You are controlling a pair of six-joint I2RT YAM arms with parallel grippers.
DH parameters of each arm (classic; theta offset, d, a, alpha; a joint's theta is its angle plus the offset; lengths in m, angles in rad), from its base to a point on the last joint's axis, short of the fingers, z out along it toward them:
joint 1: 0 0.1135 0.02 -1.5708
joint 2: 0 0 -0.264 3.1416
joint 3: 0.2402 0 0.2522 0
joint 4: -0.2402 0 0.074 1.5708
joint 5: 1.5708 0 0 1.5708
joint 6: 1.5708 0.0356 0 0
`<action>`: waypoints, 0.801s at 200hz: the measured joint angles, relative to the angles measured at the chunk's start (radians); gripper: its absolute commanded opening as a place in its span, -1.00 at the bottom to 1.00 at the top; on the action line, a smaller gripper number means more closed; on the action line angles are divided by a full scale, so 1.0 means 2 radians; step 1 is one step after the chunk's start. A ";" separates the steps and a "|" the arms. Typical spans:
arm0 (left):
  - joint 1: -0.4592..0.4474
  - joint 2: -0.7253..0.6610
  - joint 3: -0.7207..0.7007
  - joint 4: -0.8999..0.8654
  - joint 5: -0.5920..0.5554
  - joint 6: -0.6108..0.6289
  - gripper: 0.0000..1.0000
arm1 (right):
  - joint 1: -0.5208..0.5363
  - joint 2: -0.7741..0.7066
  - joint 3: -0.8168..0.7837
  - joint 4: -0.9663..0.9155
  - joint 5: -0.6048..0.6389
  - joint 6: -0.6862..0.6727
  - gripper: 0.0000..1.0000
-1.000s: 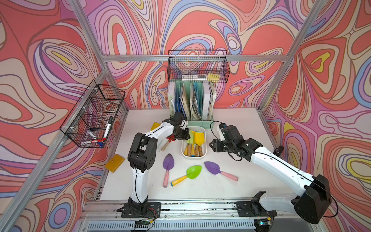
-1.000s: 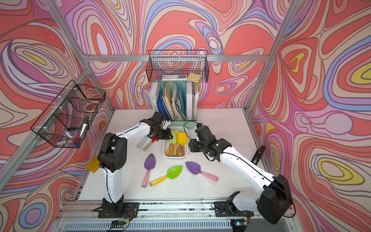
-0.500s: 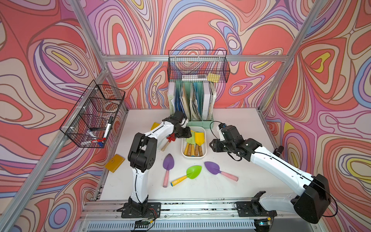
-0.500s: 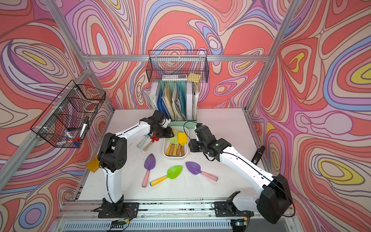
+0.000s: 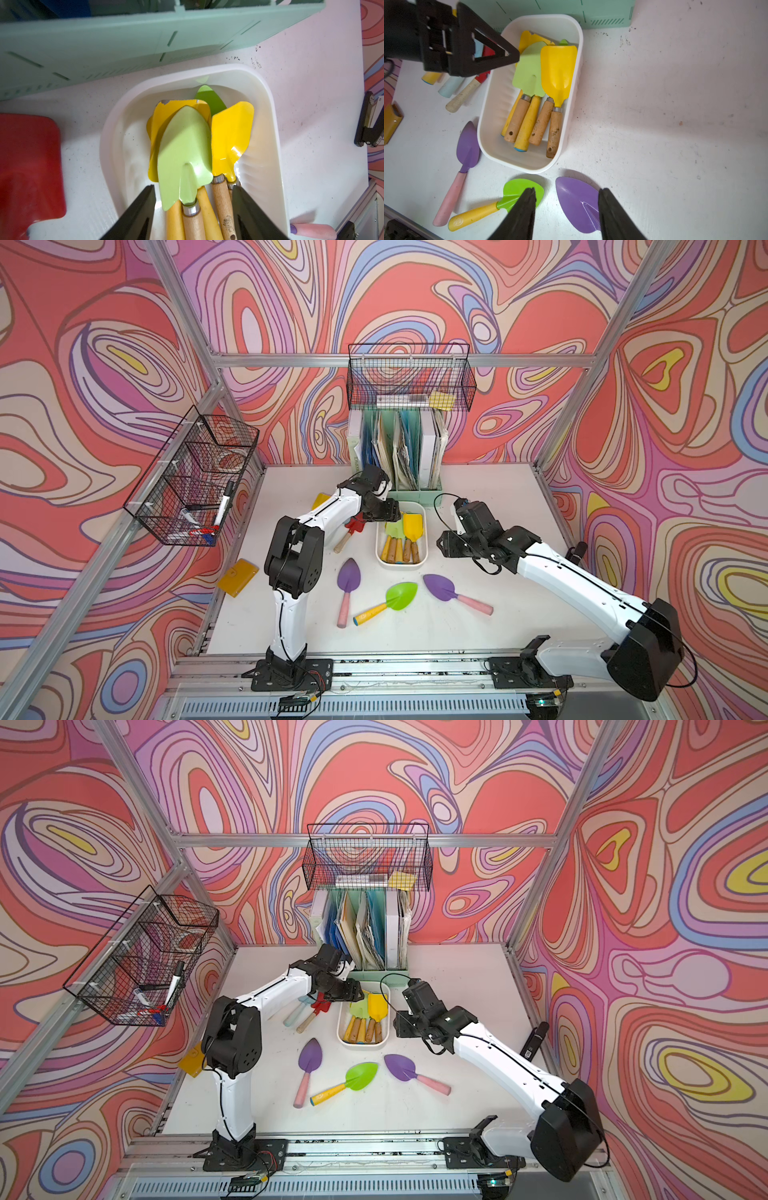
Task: Put the shovel into the storage box
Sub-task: Place the shovel in the storage box, then pick up the shovel from the center of the board.
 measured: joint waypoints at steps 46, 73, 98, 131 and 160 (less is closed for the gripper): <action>0.000 -0.069 -0.014 0.007 0.007 0.000 0.52 | 0.000 0.013 0.015 -0.091 0.023 -0.078 -0.02; 0.000 -0.127 -0.047 0.034 0.025 -0.006 0.57 | 0.000 0.047 0.051 -0.151 0.038 -0.166 -0.02; 0.000 -0.167 -0.084 0.063 0.043 -0.020 0.60 | 0.000 0.069 0.075 -0.200 0.031 -0.266 -0.01; 0.000 -0.184 -0.112 0.080 0.065 -0.036 0.62 | 0.000 0.071 0.071 -0.268 0.015 -0.394 0.04; 0.000 -0.196 -0.132 0.083 0.076 -0.046 0.65 | 0.000 0.070 0.047 -0.304 -0.015 -0.464 0.07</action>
